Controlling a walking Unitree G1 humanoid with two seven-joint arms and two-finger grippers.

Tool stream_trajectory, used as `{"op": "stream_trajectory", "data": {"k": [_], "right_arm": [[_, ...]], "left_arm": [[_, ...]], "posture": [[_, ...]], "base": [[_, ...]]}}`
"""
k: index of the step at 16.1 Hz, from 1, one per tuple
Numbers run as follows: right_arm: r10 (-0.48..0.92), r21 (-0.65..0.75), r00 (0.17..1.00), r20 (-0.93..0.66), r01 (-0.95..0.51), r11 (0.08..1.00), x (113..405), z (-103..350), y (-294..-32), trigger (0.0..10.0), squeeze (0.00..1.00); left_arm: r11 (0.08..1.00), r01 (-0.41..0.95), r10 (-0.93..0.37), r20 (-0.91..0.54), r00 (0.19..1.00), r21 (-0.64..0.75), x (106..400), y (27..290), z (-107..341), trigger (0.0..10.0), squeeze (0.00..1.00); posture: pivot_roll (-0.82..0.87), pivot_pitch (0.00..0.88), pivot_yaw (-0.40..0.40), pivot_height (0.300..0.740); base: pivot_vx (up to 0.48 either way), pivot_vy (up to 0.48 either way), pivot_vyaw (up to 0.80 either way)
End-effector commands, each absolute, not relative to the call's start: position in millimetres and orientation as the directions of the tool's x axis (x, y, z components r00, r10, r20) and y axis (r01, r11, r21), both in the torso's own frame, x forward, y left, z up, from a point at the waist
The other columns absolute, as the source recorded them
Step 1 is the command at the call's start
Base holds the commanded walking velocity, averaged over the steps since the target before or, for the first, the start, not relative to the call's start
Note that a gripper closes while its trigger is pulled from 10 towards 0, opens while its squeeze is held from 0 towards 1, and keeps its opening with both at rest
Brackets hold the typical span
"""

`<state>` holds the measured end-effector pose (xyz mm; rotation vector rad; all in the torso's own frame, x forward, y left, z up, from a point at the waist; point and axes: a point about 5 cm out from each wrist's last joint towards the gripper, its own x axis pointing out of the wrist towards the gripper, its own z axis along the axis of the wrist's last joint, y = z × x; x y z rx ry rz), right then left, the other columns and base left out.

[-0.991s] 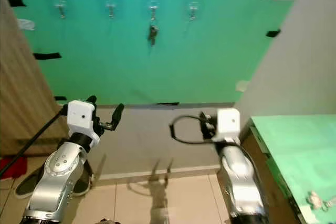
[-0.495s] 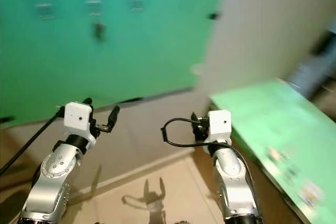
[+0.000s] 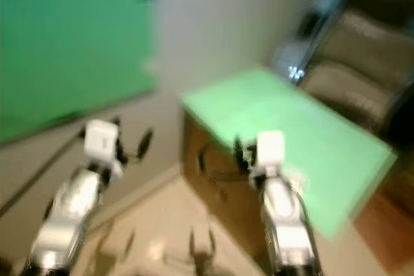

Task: Hang keys on a hook

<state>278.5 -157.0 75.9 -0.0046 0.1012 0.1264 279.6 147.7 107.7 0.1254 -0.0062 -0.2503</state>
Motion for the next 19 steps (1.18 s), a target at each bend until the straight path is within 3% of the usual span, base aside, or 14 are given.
{"op": "stream_trajectory", "data": {"k": [1,6,14,19], "right_arm": [[0.121,0.012,0.990,-0.077,-0.120,0.993,283,81,-158,10.0,0.00],[0.108,0.002,0.993,-0.054,-0.108,0.994,288,85,-159,10.0,0.00],[0.117,-0.026,0.993,-0.035,-0.117,0.993,301,93,-157,10.0,0.00],[0.126,-0.027,0.991,-0.038,-0.127,0.992,302,91,-156,10.0,0.00]], "left_arm": [[0.961,0.251,-0.251,-0.013,0.968,0.114,280,147,107,10.0,0.00],[0.961,0.248,-0.247,-0.020,0.969,0.124,284,148,106,10.0,0.00],[0.959,0.247,-0.252,0.024,0.967,0.140,291,145,112,10.0,0.00],[0.946,0.282,-0.291,0.035,0.956,0.157,290,140,115,10.0,0.00]], "posture": [[0.07,0.031,-0.033,0.703],[0.07,0.030,-0.029,0.703],[0.05,0.018,-0.019,0.703],[0.06,0.013,-0.022,0.703]], "base": [[0.000,0.000,-0.71],[0.000,0.000,-0.71],[0.000,0.000,0.00],[0.480,0.000,0.00]]}}
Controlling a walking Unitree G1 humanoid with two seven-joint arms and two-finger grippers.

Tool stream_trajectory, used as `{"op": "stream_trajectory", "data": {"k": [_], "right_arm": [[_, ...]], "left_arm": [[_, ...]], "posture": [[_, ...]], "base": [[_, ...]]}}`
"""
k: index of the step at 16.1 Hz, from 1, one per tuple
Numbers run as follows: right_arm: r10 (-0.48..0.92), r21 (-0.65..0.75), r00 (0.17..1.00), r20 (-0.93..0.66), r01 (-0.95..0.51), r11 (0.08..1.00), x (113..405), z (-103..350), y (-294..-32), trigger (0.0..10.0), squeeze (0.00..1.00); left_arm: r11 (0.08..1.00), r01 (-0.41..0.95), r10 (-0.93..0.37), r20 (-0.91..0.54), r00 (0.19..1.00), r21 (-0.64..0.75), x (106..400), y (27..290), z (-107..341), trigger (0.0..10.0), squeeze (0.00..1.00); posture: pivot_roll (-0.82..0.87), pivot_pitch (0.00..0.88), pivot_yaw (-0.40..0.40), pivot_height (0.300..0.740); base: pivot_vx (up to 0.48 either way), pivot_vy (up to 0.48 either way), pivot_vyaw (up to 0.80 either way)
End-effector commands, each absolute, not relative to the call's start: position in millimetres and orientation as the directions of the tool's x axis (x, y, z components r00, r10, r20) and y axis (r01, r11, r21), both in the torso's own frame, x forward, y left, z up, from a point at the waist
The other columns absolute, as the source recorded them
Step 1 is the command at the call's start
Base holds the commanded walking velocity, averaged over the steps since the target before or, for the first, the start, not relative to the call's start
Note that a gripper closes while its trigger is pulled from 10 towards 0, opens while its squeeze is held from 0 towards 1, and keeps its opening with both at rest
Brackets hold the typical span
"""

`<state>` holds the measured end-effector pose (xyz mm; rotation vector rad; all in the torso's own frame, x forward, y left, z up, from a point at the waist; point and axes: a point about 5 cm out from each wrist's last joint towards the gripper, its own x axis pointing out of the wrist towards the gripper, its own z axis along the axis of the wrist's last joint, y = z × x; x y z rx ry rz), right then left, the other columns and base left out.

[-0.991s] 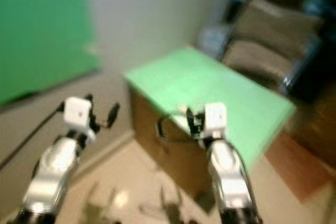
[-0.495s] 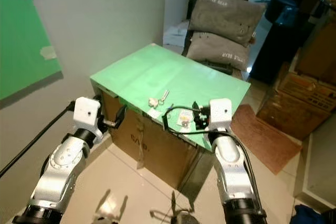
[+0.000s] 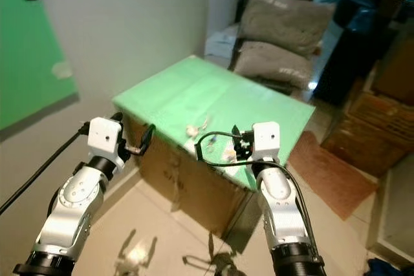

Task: Hang keys on a hook

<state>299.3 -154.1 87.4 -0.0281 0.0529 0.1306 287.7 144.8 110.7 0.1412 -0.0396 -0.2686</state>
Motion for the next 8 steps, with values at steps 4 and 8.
{"op": "stream_trajectory", "data": {"k": [4,8], "right_arm": [[0.141,-0.035,0.988,-0.066,-0.144,0.989,304,86,-154,10.0,0.00],[0.160,-0.027,0.986,-0.055,-0.162,0.986,307,85,-150,10.0,0.00]], "left_arm": [[0.960,0.231,-0.239,0.035,0.970,0.156,292,147,115,10.0,0.00],[0.963,0.219,-0.227,0.035,0.973,0.155,293,152,116,10.0,0.00]], "posture": [[0.08,0.008,-0.023,0.703],[0.09,0.000,-0.028,0.703]], "base": [[0.339,0.000,-0.38],[0.000,0.000,-0.19]]}}
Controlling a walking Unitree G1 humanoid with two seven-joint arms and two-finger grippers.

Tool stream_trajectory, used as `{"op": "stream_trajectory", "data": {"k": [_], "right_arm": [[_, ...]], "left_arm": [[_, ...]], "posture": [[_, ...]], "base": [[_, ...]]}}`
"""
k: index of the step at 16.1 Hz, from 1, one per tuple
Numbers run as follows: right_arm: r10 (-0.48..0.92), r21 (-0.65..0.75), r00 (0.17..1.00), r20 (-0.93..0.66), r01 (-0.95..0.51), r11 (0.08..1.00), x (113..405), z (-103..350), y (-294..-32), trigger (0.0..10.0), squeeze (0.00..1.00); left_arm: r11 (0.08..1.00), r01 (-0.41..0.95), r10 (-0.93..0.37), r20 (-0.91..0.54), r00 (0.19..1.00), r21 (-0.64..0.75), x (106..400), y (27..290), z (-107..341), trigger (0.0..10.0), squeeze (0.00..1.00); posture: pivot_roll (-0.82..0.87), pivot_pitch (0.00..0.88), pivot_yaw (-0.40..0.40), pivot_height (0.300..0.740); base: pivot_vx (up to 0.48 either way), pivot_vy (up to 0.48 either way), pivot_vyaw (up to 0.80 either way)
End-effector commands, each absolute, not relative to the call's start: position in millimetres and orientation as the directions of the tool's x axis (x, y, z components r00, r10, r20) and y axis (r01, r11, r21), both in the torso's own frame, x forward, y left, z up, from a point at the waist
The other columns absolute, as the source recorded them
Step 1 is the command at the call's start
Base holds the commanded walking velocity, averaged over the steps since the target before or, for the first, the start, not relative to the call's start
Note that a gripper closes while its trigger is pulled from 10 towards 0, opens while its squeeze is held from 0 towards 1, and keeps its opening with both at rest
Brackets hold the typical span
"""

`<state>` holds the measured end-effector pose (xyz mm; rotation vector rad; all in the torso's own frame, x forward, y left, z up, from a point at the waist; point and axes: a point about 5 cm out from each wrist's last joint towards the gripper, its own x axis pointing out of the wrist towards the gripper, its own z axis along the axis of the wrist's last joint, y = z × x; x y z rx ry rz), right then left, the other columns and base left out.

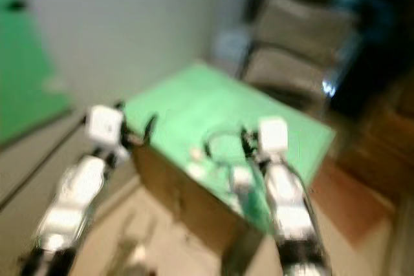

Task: Hang keys on a hook

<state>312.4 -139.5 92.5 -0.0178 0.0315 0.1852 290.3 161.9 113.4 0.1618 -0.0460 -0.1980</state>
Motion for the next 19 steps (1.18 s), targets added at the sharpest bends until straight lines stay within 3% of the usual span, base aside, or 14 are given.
{"op": "stream_trajectory", "data": {"k": [1,6,11,19], "right_arm": [[0.171,-0.027,0.983,-0.060,-0.173,0.985,308,84,-148,10.0,0.00],[0.162,0.028,0.969,-0.188,-0.160,0.987,317,64,-147,10.0,0.00],[0.112,-0.047,0.940,-0.321,-0.134,0.990,323,44,-158,10.0,0.00],[0.121,-0.121,0.884,-0.451,-0.195,0.973,301,8,-154,10.0,0.00]], "left_arm": [[0.963,0.221,-0.229,0.036,0.973,0.157,293,152,116,10.0,0.00],[0.960,0.224,-0.231,0.026,0.973,0.169,293,154,116,10.0,0.00],[0.923,0.323,-0.317,-0.060,0.946,0.210,285,151,110,10.0,0.00],[0.922,0.324,-0.311,-0.092,0.946,0.210,271,158,109,10.0,0.00]], "posture": [[0.09,0.000,-0.030,0.703],[0.10,0.000,-0.027,0.703],[0.13,0.031,-0.022,0.703],[0.16,0.062,-0.026,0.703]], "base": [[0.000,0.000,0.00],[0.000,0.000,0.00],[0.000,0.000,0.00],[0.000,0.000,0.00]]}}
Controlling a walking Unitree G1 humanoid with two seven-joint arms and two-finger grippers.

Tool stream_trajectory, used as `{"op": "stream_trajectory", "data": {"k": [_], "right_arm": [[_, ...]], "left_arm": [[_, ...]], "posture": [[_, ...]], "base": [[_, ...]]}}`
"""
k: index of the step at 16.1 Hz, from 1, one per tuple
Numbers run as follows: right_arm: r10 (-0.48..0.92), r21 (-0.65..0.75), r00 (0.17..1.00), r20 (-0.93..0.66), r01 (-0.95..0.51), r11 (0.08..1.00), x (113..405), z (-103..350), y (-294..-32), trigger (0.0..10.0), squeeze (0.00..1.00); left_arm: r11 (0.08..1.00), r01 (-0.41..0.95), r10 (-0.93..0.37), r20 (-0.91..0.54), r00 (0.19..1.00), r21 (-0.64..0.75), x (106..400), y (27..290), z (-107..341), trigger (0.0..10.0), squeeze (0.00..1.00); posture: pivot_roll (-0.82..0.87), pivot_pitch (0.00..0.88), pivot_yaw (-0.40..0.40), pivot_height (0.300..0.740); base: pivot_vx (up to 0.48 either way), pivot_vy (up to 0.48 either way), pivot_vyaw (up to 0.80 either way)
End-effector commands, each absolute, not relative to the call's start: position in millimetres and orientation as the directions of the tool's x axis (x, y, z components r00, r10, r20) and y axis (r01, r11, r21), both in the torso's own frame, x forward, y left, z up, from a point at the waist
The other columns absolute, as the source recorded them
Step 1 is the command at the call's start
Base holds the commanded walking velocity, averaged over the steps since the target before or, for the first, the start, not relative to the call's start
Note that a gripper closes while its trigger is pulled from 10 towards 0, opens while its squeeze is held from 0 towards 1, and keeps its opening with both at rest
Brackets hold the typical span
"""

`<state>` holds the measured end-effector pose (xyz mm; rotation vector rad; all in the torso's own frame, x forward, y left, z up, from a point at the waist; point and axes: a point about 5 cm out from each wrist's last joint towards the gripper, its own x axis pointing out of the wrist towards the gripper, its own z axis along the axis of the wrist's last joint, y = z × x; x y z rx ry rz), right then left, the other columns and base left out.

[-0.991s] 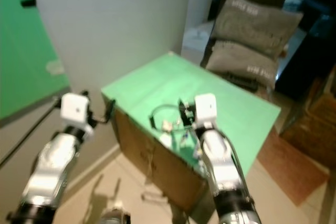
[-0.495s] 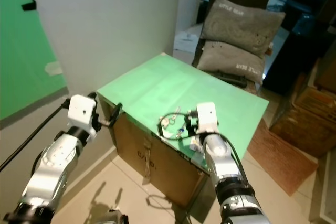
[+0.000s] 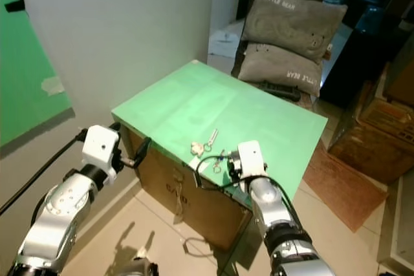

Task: Hang keys on a hook

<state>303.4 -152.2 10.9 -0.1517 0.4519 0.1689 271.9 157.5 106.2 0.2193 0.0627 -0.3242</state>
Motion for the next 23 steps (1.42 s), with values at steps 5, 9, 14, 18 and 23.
{"op": "stream_trajectory", "data": {"k": [5,9,14,18,23], "right_arm": [[0.125,-0.104,0.849,-0.514,-0.207,0.973,284,-11,-151,10.0,0.00],[0.105,-0.103,0.833,-0.543,-0.190,0.976,278,-17,-158,10.0,0.00],[0.100,-0.078,0.818,-0.567,-0.174,0.982,276,-21,-158,10.0,0.00],[0.102,-0.068,0.802,-0.589,-0.175,0.982,275,-23,-158,10.0,0.00],[0.097,-0.067,0.794,-0.600,-0.171,0.983,273,-25,-158,0.0,0.00]], "left_arm": [[0.923,0.327,-0.314,-0.095,0.945,0.204,269,156,109,10.0,0.00],[0.915,0.343,-0.328,-0.101,0.939,0.213,269,154,110,10.0,0.00],[0.914,0.343,-0.329,-0.098,0.939,0.216,269,154,110,10.0,0.00],[0.915,0.340,-0.327,-0.097,0.940,0.217,269,154,110,10.0,0.00],[0.915,0.339,-0.326,-0.095,0.941,0.217,269,153,110,10.0,0.00]], "posture": [[0.16,0.064,-0.026,0.703],[0.15,0.063,-0.024,0.703],[0.16,0.061,-0.028,0.703],[0.16,0.063,-0.031,0.703],[0.16,0.057,-0.033,0.703]], "base": [[0.000,0.000,0.00],[0.000,0.000,0.00],[0.000,0.000,0.00],[0.000,0.000,0.00],[0.000,0.000,0.00]]}}
